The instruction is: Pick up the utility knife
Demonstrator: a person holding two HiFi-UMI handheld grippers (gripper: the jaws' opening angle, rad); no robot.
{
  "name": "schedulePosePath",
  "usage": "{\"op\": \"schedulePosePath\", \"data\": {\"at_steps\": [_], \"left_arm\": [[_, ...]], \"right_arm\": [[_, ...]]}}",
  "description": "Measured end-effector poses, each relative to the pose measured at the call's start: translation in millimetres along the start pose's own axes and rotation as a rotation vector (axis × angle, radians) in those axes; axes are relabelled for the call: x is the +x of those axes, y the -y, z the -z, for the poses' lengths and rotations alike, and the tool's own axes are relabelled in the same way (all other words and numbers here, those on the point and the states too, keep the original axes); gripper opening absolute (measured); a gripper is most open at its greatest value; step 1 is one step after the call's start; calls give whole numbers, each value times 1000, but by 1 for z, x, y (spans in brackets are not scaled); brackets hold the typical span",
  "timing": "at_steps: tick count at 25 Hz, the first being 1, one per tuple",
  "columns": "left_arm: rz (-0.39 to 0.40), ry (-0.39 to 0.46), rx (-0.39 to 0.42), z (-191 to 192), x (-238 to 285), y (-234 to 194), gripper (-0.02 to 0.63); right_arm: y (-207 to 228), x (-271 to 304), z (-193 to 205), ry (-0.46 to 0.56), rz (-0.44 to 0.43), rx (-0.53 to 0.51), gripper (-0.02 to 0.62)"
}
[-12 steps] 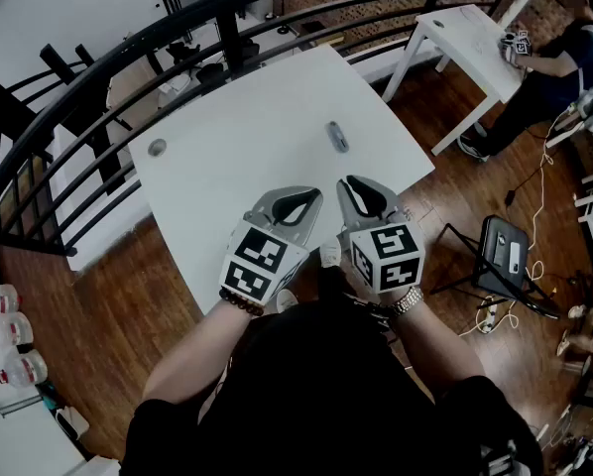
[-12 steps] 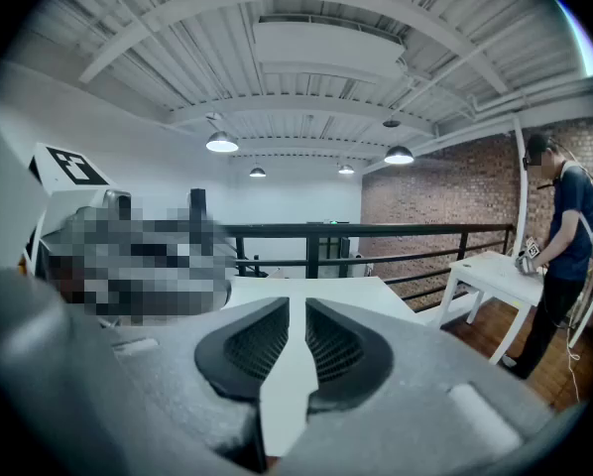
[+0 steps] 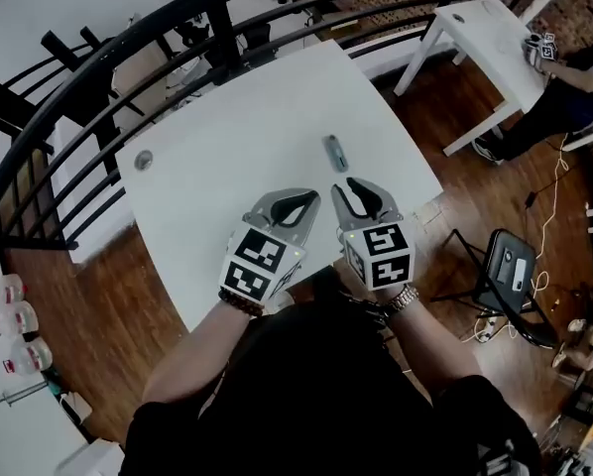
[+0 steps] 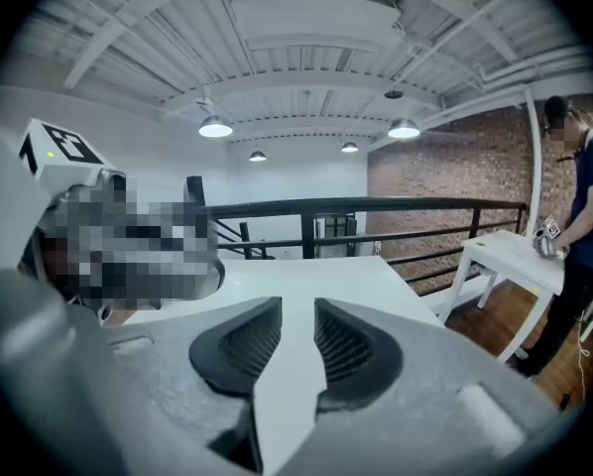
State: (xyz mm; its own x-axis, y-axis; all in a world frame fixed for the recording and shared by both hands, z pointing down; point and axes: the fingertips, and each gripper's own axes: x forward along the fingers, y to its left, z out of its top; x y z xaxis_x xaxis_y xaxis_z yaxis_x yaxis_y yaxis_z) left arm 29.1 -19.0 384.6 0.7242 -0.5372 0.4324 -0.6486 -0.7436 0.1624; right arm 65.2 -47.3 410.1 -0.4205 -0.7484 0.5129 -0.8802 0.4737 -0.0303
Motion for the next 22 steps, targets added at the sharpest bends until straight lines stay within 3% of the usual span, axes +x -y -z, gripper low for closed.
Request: {"op": "schedulePosePath", "data": {"at_steps": [14, 22], "left_arm": [[-54, -197, -162, 34, 122, -66, 17], [-87, -272, -214, 50, 147, -85, 17]], "right_arm": [[75, 124, 71, -236, -137, -15, 133], [86, 160, 105, -332, -170, -28, 170]]}}
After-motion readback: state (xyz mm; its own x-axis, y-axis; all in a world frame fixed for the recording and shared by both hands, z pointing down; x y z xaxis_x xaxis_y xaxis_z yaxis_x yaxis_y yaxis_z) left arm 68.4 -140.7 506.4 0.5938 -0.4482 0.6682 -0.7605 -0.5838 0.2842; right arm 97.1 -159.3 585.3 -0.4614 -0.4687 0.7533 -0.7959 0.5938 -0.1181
